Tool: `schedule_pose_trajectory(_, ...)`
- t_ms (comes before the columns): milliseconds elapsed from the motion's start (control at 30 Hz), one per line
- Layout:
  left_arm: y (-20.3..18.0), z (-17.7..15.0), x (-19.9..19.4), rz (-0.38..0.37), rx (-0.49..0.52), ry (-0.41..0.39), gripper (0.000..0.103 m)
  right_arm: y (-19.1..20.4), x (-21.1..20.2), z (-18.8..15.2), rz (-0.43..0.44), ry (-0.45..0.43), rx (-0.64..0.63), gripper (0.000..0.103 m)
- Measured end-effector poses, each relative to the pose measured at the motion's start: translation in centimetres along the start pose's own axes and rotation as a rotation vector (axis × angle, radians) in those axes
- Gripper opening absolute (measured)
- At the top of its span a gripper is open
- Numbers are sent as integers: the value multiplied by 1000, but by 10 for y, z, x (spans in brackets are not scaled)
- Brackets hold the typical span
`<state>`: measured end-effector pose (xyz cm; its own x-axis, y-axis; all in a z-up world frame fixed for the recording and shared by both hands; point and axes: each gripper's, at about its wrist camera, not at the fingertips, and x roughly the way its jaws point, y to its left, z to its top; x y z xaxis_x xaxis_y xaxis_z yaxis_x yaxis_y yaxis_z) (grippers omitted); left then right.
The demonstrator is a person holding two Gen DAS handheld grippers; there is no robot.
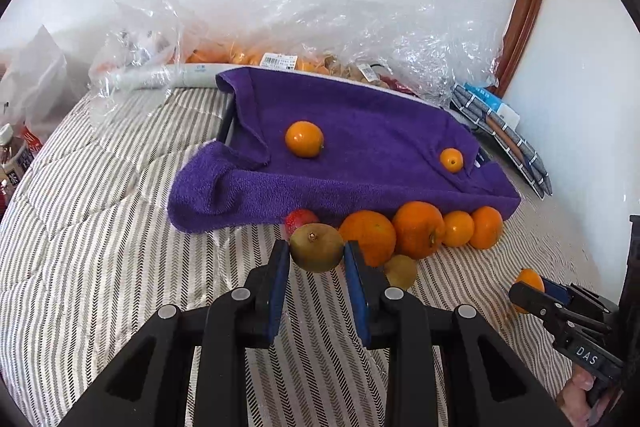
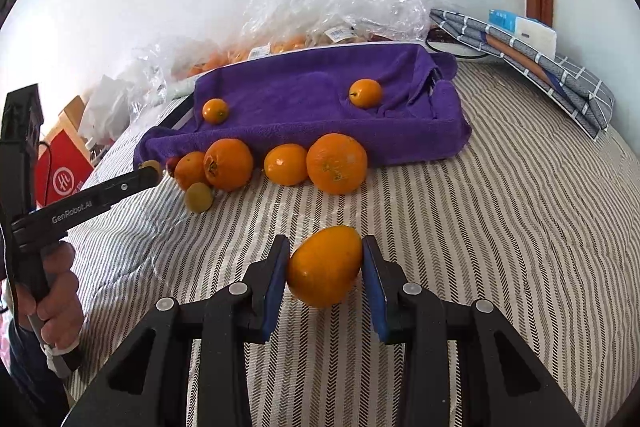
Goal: Organize fruits
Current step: 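Grasp a small greenish fruit with the left tool while the right tool lifts the orange, then carry the large orange and greenish fruit over the purple towel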
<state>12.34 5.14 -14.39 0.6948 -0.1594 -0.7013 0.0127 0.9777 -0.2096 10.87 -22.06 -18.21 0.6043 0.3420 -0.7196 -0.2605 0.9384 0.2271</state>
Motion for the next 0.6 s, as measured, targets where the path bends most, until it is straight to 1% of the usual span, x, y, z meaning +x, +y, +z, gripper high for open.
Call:
schedule_pose_trajectory(167, 4, 4, -10, -13, -20, -40, 27, -3, 1, 5, -25, 11, 26, 36)
schedule_pose_trajectory(267, 5, 8, -14, -7, -26, -44, 27, -3, -4, 13, -31, 0, 31, 36)
schedule_pose_trajectory(400, 6, 19, -22, -4, -34, -54, 27, -1, -16, 31, -53, -45, 21, 36)
schedule_pose_trajectory(600, 5, 48, -34, 15, -32, -105, 27, -2, -24, 61, -66, -101, 25, 36)
